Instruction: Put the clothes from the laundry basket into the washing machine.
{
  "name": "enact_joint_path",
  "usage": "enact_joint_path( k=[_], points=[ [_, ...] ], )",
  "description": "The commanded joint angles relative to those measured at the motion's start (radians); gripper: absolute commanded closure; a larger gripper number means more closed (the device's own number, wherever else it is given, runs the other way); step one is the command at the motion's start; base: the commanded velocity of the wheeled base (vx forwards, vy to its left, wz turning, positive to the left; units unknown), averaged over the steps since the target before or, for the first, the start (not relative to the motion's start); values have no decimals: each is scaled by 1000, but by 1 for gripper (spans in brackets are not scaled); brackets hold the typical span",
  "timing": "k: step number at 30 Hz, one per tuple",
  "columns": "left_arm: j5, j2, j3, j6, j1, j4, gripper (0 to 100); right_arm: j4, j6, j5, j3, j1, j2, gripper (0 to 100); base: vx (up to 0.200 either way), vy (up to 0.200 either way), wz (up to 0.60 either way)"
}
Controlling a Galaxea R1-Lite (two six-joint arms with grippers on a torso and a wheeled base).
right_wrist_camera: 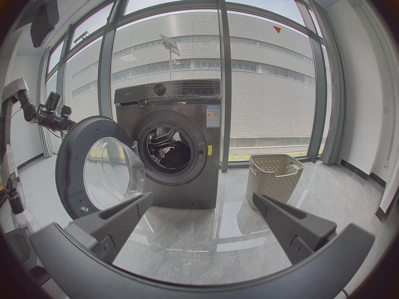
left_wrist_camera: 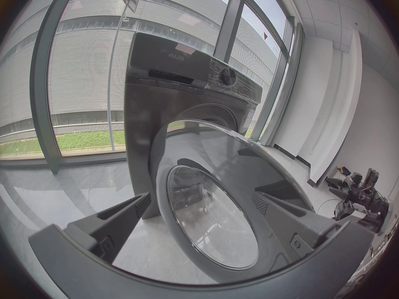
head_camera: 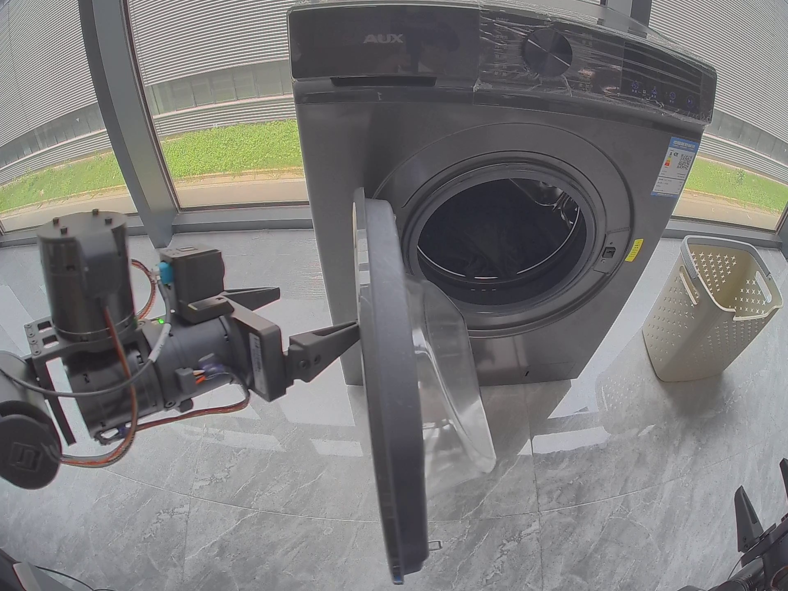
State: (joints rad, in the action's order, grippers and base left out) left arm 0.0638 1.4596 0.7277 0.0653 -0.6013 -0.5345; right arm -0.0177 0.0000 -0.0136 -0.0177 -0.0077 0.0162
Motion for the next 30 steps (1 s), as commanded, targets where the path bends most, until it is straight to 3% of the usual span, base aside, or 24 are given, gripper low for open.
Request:
enact_joint_path(
  k=[1,9,13,18,30],
  points=[
    [-4,130,56,25,-28,-39,0,-1,0,0,18,0,-16,0,0,0,0],
    [-36,223,144,54,-55,-81,0,-1,0,0,18,-2,-16,0,0,0,0],
    [-50,266,190,82,-74,-110,0,-1,0,0,18,0,-16,0,0,0,0],
    [-53,314,230,87,-75,-140,0,-1,0,0,18,0,-16,0,0,0,0],
    [-133,486,407,128,-80,-237,0,-1,0,0,18,0,-16,0,0,0,0]
  ],
)
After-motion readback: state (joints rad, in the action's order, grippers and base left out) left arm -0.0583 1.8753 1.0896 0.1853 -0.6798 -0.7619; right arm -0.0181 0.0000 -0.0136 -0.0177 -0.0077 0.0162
